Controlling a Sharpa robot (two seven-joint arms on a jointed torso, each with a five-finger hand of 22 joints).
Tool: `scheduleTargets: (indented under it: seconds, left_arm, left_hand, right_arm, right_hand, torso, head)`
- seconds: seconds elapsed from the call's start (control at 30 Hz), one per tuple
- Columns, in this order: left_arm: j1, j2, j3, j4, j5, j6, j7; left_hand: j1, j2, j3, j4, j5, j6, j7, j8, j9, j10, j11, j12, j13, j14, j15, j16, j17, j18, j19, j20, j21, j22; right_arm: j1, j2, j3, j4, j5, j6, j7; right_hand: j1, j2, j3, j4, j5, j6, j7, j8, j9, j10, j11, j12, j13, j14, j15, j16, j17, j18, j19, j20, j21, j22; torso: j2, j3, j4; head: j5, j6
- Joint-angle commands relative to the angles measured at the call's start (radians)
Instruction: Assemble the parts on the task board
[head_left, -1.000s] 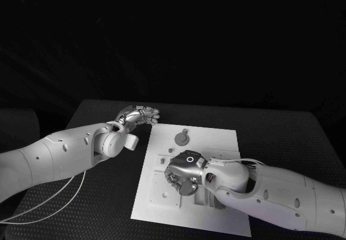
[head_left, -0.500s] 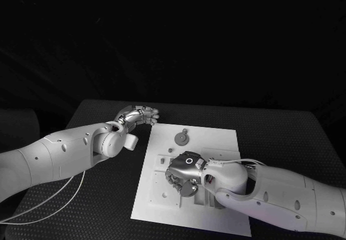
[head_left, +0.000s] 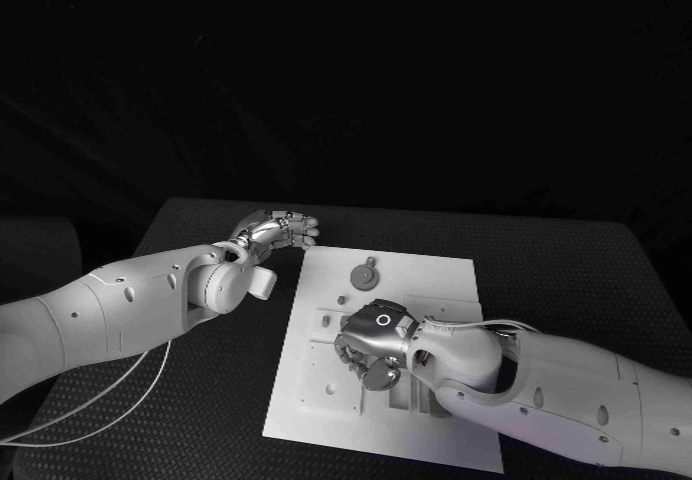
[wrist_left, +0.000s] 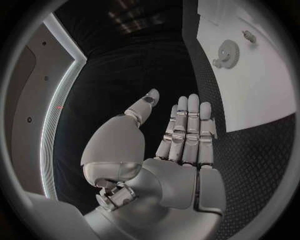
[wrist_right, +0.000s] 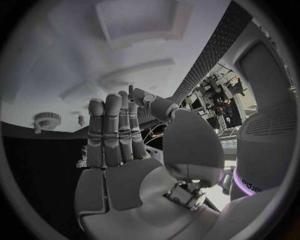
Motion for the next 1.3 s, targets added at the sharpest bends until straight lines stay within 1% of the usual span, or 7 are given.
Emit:
scheduleTargets:
  seconds: [0.03, 0.37, 0.5, 0.7, 0.83, 1.2, 1.3]
  left_arm:
    - [0.001, 0.001, 0.001, 0.003, 0.005, 0.003, 0.005]
    - [0.001, 0.000, 0.001, 0.004, 0.005, 0.002, 0.004]
    - [0.001, 0.000, 0.001, 0.004, 0.005, 0.001, 0.004]
    - [0.001, -0.001, 0.001, 0.004, 0.005, 0.002, 0.003]
    - [0.001, -0.001, 0.001, 0.004, 0.005, 0.002, 0.003]
    - [0.001, -0.001, 0.001, 0.003, 0.005, 0.002, 0.002]
    - [0.001, -0.001, 0.001, 0.004, 0.005, 0.002, 0.002]
  left_hand:
    - [-0.006, -0.002, 0.006, 0.003, 0.001, 0.000, 0.006, 0.003, -0.002, -0.001, 0.006, -0.004, -0.002, -0.005, 0.000, -0.005, 0.002, 0.019, -0.002, 0.005, -0.004, 0.001]
    - [-0.006, -0.002, 0.006, 0.003, 0.001, 0.000, 0.006, 0.003, -0.002, 0.000, 0.006, -0.004, -0.002, -0.004, 0.000, -0.006, 0.003, 0.019, -0.002, 0.005, -0.005, 0.001]
    - [-0.006, -0.002, 0.006, 0.003, 0.001, 0.000, 0.006, 0.003, -0.002, 0.000, 0.006, -0.004, -0.002, -0.004, 0.000, -0.006, 0.003, 0.019, -0.002, 0.005, -0.005, 0.002]
    - [-0.006, -0.002, 0.006, 0.003, 0.001, 0.000, 0.006, 0.004, -0.002, 0.000, 0.006, -0.004, -0.002, -0.004, 0.000, -0.006, 0.004, 0.019, -0.002, 0.005, -0.005, 0.002]
    - [-0.006, -0.002, 0.006, 0.003, 0.001, 0.000, 0.006, 0.004, -0.002, 0.000, 0.006, -0.004, -0.002, -0.004, 0.000, -0.007, 0.004, 0.019, -0.002, 0.005, -0.005, 0.002]
    - [-0.007, -0.002, 0.006, 0.003, 0.001, -0.001, 0.006, 0.004, -0.002, -0.001, 0.006, -0.004, -0.002, -0.004, 0.001, -0.007, 0.005, 0.020, -0.002, 0.005, -0.006, 0.002]
    - [-0.007, -0.002, 0.006, 0.004, 0.001, -0.001, 0.006, 0.004, -0.003, -0.001, 0.006, -0.004, -0.002, -0.004, 0.001, -0.008, 0.006, 0.020, -0.002, 0.006, -0.006, 0.002]
  right_arm:
    - [-0.001, 0.000, 0.000, 0.001, -0.021, 0.000, -0.010]
    - [-0.001, 0.002, 0.000, -0.003, -0.014, 0.015, -0.005]
    - [-0.001, 0.005, 0.000, -0.005, -0.013, 0.016, -0.004]
    - [-0.001, 0.006, -0.002, -0.009, -0.010, 0.020, -0.002]
    - [-0.001, 0.008, -0.003, -0.006, -0.009, 0.022, 0.001]
    - [-0.001, 0.011, -0.004, -0.007, 0.002, 0.032, 0.006]
    - [-0.001, 0.012, -0.005, -0.008, 0.002, 0.037, 0.007]
  right_hand:
    - [0.001, -0.012, 0.008, 0.000, -0.004, 0.007, -0.001, 0.007, 0.002, 0.008, -0.001, 0.002, -0.001, 0.001, -0.007, 0.005, 0.001, 0.041, 0.001, -0.004, 0.005, 0.019]
    - [-0.001, -0.013, 0.010, 0.001, 0.001, 0.007, -0.001, 0.006, 0.003, 0.008, -0.002, 0.002, 0.001, 0.001, -0.007, 0.007, 0.001, 0.041, 0.002, -0.004, 0.007, 0.019]
    - [-0.001, -0.013, 0.010, 0.001, 0.001, 0.007, -0.001, 0.006, 0.003, 0.009, -0.002, 0.001, 0.001, 0.001, -0.007, 0.007, 0.001, 0.041, 0.002, -0.004, 0.008, 0.018]
    - [-0.002, -0.014, 0.010, 0.001, 0.003, 0.008, -0.001, 0.006, 0.004, 0.009, -0.002, 0.001, 0.002, 0.001, -0.007, 0.008, 0.001, 0.041, 0.002, -0.005, 0.008, 0.018]
    - [-0.003, -0.013, 0.010, 0.001, 0.004, 0.008, -0.001, 0.006, 0.004, 0.009, -0.002, 0.001, 0.002, 0.001, -0.007, 0.008, 0.001, 0.041, 0.002, -0.005, 0.008, 0.018]
    - [-0.004, -0.013, 0.010, 0.002, 0.005, 0.008, -0.001, 0.005, 0.004, 0.009, -0.002, 0.001, 0.003, 0.001, -0.007, 0.008, 0.001, 0.041, 0.002, -0.005, 0.009, 0.018]
    - [-0.005, -0.012, 0.010, 0.002, 0.005, 0.008, -0.001, 0.005, 0.005, 0.009, -0.002, 0.000, 0.003, 0.001, -0.007, 0.008, 0.001, 0.041, 0.002, -0.005, 0.009, 0.018]
  torso:
    - [0.000, -0.0015, 0.0004]
    - [-0.001, -0.0015, -0.0005]
    - [0.000, -0.0018, 0.0010]
    - [0.000, -0.0021, 0.0005]
    - [0.000, -0.0009, 0.0005]
    - [0.000, -0.0006, -0.0003]
    - [0.000, -0.0004, 0.0013]
  head:
    - [-0.001, 0.001]
    - [-0.001, 0.001]
    - [-0.002, 0.001]
    - [-0.001, 0.000]
    - [-0.001, -0.001]
    - [0.000, -0.002]
    - [0.000, -0.003]
